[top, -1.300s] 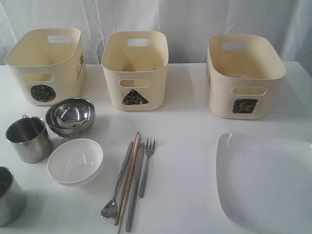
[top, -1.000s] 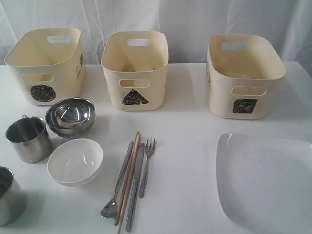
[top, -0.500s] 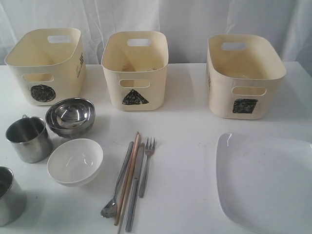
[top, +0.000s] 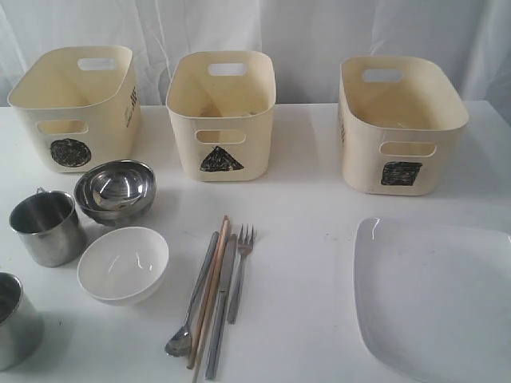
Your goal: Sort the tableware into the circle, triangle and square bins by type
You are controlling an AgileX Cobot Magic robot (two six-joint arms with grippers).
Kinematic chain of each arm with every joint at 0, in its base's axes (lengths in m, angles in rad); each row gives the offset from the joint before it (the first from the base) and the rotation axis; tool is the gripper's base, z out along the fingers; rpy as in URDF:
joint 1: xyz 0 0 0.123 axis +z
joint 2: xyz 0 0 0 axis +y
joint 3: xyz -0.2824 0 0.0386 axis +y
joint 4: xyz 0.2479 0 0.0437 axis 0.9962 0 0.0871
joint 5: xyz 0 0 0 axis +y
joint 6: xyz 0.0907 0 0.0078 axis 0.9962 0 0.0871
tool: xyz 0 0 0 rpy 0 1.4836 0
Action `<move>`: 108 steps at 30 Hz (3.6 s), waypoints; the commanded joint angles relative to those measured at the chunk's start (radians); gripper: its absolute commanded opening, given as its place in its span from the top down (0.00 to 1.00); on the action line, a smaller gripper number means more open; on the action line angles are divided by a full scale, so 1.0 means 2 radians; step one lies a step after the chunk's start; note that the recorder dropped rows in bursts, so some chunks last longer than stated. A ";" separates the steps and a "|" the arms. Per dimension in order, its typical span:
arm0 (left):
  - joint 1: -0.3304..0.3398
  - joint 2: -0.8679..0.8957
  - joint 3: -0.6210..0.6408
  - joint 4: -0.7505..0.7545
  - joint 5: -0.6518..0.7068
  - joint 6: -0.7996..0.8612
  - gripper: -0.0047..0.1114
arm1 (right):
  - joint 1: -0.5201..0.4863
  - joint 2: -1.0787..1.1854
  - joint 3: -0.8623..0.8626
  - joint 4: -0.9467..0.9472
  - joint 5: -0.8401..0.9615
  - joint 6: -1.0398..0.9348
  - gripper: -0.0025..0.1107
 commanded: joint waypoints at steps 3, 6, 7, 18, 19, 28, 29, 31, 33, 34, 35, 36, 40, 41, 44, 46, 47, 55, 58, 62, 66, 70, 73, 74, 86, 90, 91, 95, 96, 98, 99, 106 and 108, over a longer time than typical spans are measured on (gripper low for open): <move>-0.003 -0.001 0.000 -0.297 0.031 0.153 0.95 | 0.000 -0.003 0.002 -0.004 -0.005 0.001 0.98; -0.003 -0.001 0.000 -0.404 0.033 0.222 0.95 | 0.000 -0.003 0.002 -0.004 -0.005 0.001 0.98; -0.003 -0.001 0.000 -0.428 0.033 0.248 0.95 | 0.000 -0.003 0.002 -0.004 -0.005 0.001 0.98; -0.003 -0.001 0.000 -0.529 0.028 0.471 0.95 | 0.000 -0.003 0.002 -0.004 -0.005 0.001 0.98; -0.003 -0.001 0.000 -0.524 0.025 0.480 0.95 | 0.000 -0.003 0.002 -0.004 -0.005 0.001 0.98; -0.003 0.019 -0.053 -0.175 0.200 0.521 0.96 | 0.000 -0.003 0.002 -0.004 -0.005 0.001 0.98; -0.003 0.046 -0.079 -0.190 0.264 0.570 0.96 | 0.000 -0.003 0.002 -0.004 -0.005 0.001 0.98; -0.003 0.128 -0.122 -0.264 0.350 0.670 0.96 | 0.000 -0.003 0.002 -0.004 -0.005 0.001 0.98; -0.003 0.235 -0.169 -0.327 0.423 0.743 0.96 | 0.000 -0.003 0.002 -0.004 -0.005 0.001 0.98; -0.003 0.278 -0.187 -0.326 0.450 0.750 0.96 | 0.000 -0.003 0.002 -0.004 -0.005 0.001 0.98; -0.003 0.330 -0.210 -0.309 0.484 0.750 0.96 | 0.000 -0.003 0.002 -0.004 -0.005 0.001 0.98; -0.003 0.377 -0.236 -0.279 0.515 0.738 0.96 | 0.000 -0.003 0.002 -0.004 -0.005 0.001 0.98; -0.003 0.510 -0.340 0.004 0.594 0.574 0.96 | 0.000 -0.003 0.002 -0.004 -0.005 0.001 0.98; -0.003 0.532 -0.364 0.092 0.615 0.512 0.96 | 0.000 -0.003 0.002 -0.004 -0.005 0.001 0.98; -0.003 0.573 -0.456 0.369 0.758 0.299 0.96 | 0.000 -0.003 0.002 -0.004 -0.005 0.001 0.98; -0.003 0.586 -0.502 0.453 0.871 0.251 0.96 | 0.000 -0.003 0.002 -0.004 -0.005 0.001 0.98; -0.003 0.587 -0.513 0.465 0.914 0.253 0.96 | 0.000 -0.003 0.002 -0.004 -0.005 0.001 0.98; -0.003 0.587 -0.507 0.329 0.874 0.325 0.88 | 0.000 -0.003 0.002 -0.004 -0.006 0.001 0.98; -0.003 0.593 -0.482 0.269 0.806 0.367 0.70 | 0.000 -0.003 0.002 -0.004 -0.006 0.001 0.98; -0.003 0.636 -0.445 0.253 0.757 0.401 0.46 | 0.000 -0.003 0.002 -0.004 -0.006 0.001 0.98; -0.003 0.669 -0.416 0.225 0.755 0.465 0.47 | 0.000 -0.003 0.002 -0.004 -0.006 0.001 0.98; -0.003 0.698 -0.388 0.220 0.716 0.510 0.47 | 0.000 -0.003 0.002 -0.004 -0.006 0.001 0.98; -0.003 0.714 -0.379 0.220 0.696 0.516 0.47 | 0.000 -0.003 0.002 -0.004 -0.006 0.001 0.98; -0.003 0.720 -0.378 0.224 0.697 0.524 0.51 | 0.000 -0.003 0.002 -0.004 -0.006 0.001 0.98; -0.003 0.670 -0.467 0.290 0.827 0.471 0.96 | 0.000 -0.003 0.002 -0.004 -0.006 0.001 0.98; -0.003 0.623 -0.580 0.299 0.907 0.488 0.96 | 0.000 -0.003 0.002 -0.004 -0.006 0.001 0.98; -0.003 0.615 -0.601 0.299 0.904 0.498 0.96 | 0.000 -0.003 0.002 -0.004 -0.006 0.001 0.98; -0.003 0.592 -0.660 0.298 0.710 0.533 0.96 | 0.000 -0.003 0.002 -0.004 -0.006 0.001 0.98; -0.003 0.592 -0.660 0.291 0.634 0.521 0.96 | 0.000 -0.003 0.002 -0.004 -0.006 0.001 0.98; -0.003 0.606 -0.655 0.253 0.442 0.475 0.96 | 0.000 -0.003 0.002 -0.004 -0.006 0.001 0.98; -0.003 0.615 -0.651 0.234 0.364 0.455 0.96 | 0.000 -0.003 0.002 -0.004 -0.006 0.001 0.98; -0.003 0.796 -0.674 0.228 0.028 0.373 0.96 | 0.000 -0.003 0.002 -0.003 -0.006 0.001 0.98; -0.003 0.848 -0.698 0.260 0.065 0.373 0.96 | 0.000 -0.003 0.002 -0.003 -0.006 0.001 0.98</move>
